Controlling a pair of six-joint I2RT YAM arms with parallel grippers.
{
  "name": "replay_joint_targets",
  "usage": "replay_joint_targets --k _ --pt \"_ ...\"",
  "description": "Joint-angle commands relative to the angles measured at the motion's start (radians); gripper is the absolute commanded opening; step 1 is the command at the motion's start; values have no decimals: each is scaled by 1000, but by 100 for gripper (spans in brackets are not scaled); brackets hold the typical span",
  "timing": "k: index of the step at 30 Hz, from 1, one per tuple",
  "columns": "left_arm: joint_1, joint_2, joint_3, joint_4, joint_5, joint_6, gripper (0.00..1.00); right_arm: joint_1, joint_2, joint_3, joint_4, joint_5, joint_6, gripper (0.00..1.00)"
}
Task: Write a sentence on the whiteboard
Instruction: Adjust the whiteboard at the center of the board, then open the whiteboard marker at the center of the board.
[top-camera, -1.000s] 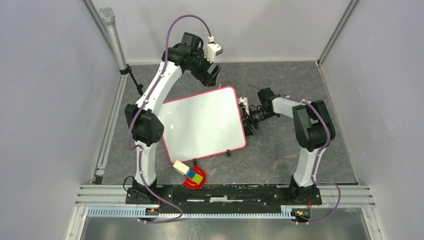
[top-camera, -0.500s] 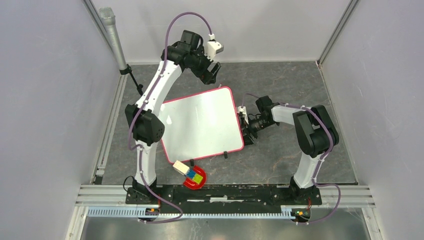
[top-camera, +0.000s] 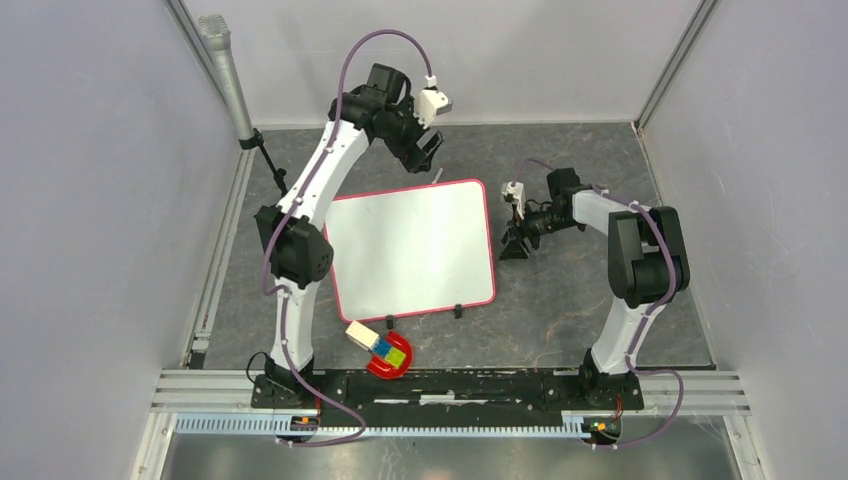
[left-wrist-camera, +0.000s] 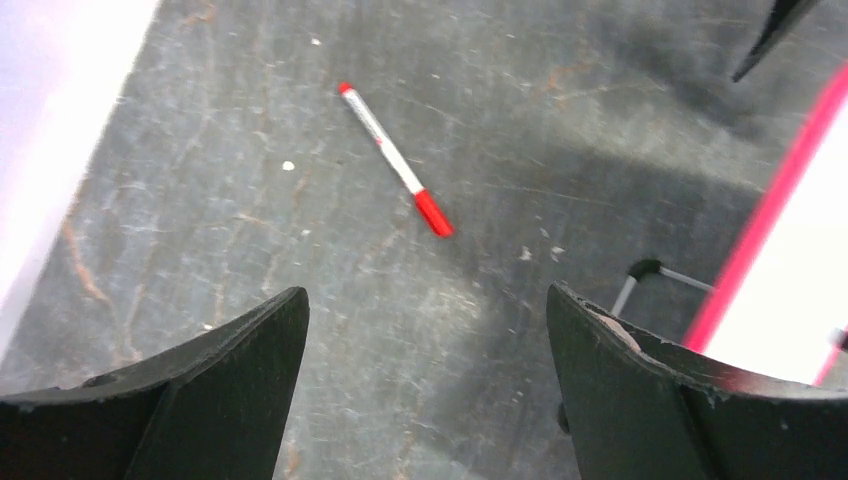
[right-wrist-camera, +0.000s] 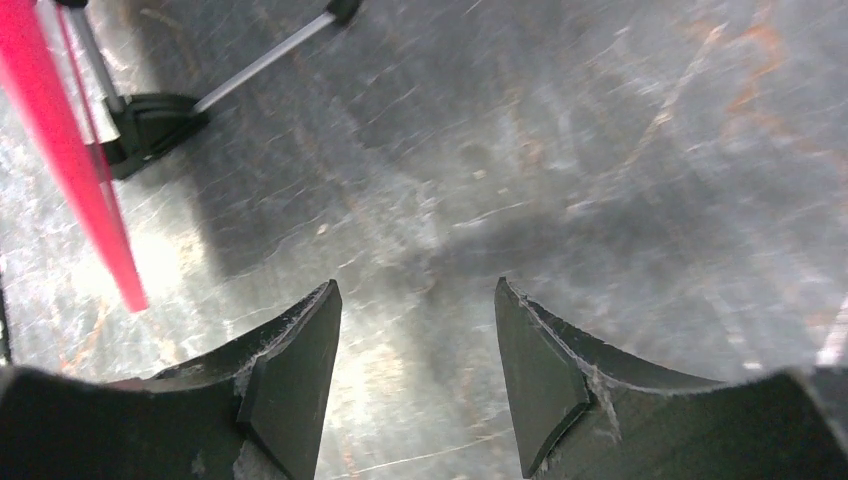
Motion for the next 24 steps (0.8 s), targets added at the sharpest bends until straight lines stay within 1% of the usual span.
replay_joint_targets --k 1,3,5,8,9,11,14,16,17,20,24 --pt "-4 127 160 26 -131 -60 94 -23 47 121 -4 -23 10 64" --pt "-3 207 261 -9 -196 -121 96 -33 61 146 -41 -37 6 64" --pt "-5 251 300 -37 -189 -165 97 -47 61 152 -68 -45 2 64" --pt "-10 236 218 37 -165 -279 99 -78 45 146 -87 -65 1 65" --pt "-20 226 181 72 -185 -324 99 -87 38 144 -98 -75 -2 65" --pt "-41 230 142 115 -223 -353 99 -100 29 139 -114 -86 -4 65" --pt "-58 285 168 138 -265 -419 97 -107 14 127 -138 -109 -5 65" --pt "-58 329 204 140 -269 -464 97 -106 4 114 -149 -117 -5 65" --pt "-59 345 205 149 -281 -480 96 -131 -1 107 -152 -117 -5 65" --pt "-59 390 195 182 -291 -511 95 -135 -15 85 -156 -120 0 65" --pt "-65 427 174 216 -346 -574 97 -136 -25 68 -168 -122 1 65"
